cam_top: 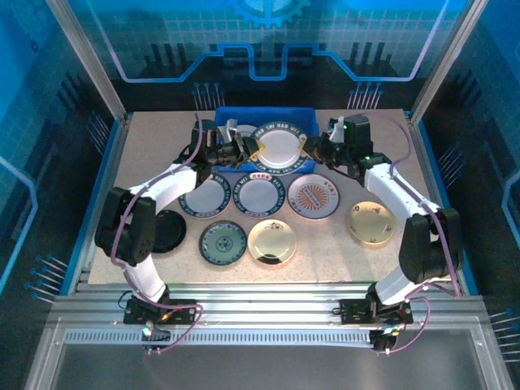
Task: Place the plates into the plastic bin on the countertop
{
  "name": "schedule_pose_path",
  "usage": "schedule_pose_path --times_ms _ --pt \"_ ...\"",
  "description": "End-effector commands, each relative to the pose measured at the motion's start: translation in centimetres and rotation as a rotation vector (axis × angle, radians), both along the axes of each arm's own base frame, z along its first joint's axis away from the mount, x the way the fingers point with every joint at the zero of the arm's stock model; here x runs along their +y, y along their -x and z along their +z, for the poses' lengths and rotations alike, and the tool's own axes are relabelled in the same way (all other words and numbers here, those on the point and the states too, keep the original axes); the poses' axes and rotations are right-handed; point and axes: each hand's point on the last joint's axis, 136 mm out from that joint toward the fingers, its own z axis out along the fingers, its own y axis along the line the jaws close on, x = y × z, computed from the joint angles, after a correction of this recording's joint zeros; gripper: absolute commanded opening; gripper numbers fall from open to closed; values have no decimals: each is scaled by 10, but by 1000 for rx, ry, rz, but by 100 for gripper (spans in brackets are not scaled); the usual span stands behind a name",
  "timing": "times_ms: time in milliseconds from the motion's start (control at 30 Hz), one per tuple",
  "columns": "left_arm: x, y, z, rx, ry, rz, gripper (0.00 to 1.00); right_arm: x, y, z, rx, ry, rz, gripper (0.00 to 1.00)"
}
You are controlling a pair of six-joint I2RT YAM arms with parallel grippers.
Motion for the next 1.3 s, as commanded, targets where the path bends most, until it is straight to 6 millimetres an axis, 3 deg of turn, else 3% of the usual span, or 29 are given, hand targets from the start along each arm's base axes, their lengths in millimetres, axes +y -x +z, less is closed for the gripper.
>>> schedule_pose_path --times_ms 0,67,133,467,667,900,1267 --pt "-8 18 30 -65 35 -67 3 25 -10 31 -100 -32 53 0" --pt "5 18 27 -74 2 -29 64 26 -22 28 -96 -17 38 0" --pt "21 20 22 -76 -58 15 98 27 -37 22 -77 3 24 0" --pt "93 51 8 -57 -256 174 99 56 -119 -13 -51 -9 -3 0" --pt "121 72 -2 -31 -285 232 99 75 -154 -35 -39 39 -8 0" --pt "140 84 -7 0 -330 271 99 86 -171 -72 41 91 -32 0" --pt "150 86 -15 29 -347 297 99 99 -178 -106 114 151 -32 0"
